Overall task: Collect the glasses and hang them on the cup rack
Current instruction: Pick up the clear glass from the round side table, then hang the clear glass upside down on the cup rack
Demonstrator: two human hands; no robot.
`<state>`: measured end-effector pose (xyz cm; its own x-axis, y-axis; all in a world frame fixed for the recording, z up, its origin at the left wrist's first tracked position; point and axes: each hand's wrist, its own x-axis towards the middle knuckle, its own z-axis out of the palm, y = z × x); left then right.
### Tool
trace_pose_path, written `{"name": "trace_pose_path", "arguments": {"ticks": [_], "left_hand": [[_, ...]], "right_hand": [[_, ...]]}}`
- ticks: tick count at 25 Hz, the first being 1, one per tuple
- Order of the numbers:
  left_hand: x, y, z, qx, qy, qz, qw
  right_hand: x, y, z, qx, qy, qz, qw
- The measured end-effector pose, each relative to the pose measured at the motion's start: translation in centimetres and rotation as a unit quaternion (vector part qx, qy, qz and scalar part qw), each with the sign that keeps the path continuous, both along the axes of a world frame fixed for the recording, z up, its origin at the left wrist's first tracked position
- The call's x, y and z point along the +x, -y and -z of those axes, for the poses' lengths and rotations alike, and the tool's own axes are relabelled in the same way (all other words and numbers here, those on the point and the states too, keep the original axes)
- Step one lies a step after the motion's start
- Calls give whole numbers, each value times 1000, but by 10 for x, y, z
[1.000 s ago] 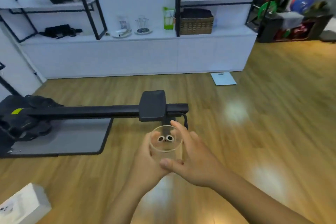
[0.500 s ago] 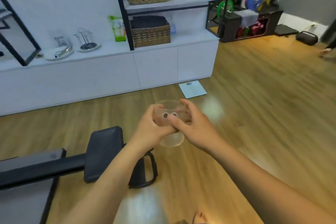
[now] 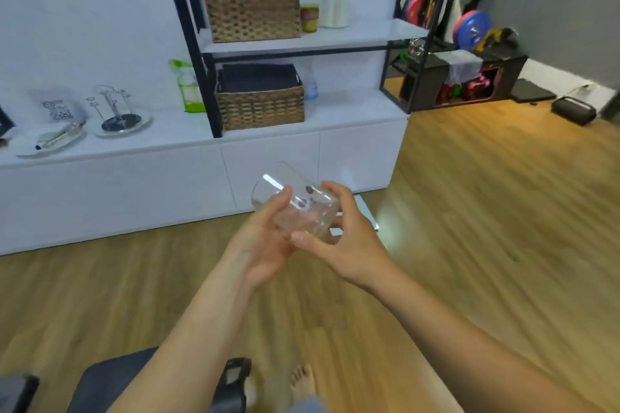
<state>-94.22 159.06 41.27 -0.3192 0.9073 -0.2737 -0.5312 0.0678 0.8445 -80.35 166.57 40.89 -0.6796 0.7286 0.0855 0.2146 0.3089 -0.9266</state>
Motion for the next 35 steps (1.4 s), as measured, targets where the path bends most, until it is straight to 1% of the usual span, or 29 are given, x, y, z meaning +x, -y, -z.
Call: {"name": "trace_pose_path", "arguments": {"ticks": [2, 5, 6, 9, 11, 13, 15, 17, 18, 19, 20, 22, 24, 26, 28, 30, 32, 35], "left_hand": [[-34, -61, 1, 31, 36, 32, 998], [-91, -131, -4, 35, 23, -29, 999], [-112, -149, -3, 38, 18, -41, 998], [-174, -188, -5, 43, 20, -30, 998], [-212, -204, -2, 34, -6, -42, 999], [-260, -220, 2, 29, -54, -77, 995], [-308, -237, 4, 1, -117, -125, 985], [-358, -246, 4, -46, -165, -199, 965], [-380, -248, 2, -67, -175, -235, 954], [-389, -246, -3, -89, -191, -254, 944], [-409, -242, -8, -109, -212, -292, 926], [-458, -231, -15, -148, -255, -386, 874], [-497, -216, -16, -176, -256, -463, 830], [-530, -202, -6, -182, -255, -510, 801], [-560, -198, 5, -188, -256, -526, 789], [-607, -195, 18, -195, -255, -535, 781], [-665, -192, 30, -205, -265, -529, 780], [-751, -194, 37, -232, -303, -492, 782]], "right_hand": [[-29, -59, -9, 4, -4, 37, 999], [-73, -136, -27, 6, -29, 60, 998], [-92, -160, -32, 6, -37, 59, 998], [-166, -219, -40, -17, -66, 30, 997], [-222, -247, -38, -43, -85, -3, 995], [-295, -277, -35, -58, -99, -46, 992], [-368, -303, -31, -73, -107, -91, 987], [-446, -323, -30, -91, -92, -169, 977], [-483, -328, -30, -97, -82, -205, 970], [-502, -328, -27, -98, -73, -225, 967], [-536, -326, -28, -108, -61, -270, 955], [-609, -320, -30, -109, -41, -360, 926], [-663, -304, -27, -93, -20, -431, 898], [-707, -286, -21, -84, -14, -481, 872], [-743, -277, -9, -45, -4, -504, 863], [-789, -271, 2, -5, 11, -506, 863], [-839, -270, 11, 31, 19, -484, 874], [-915, -271, 16, 72, 40, -443, 893]]}}
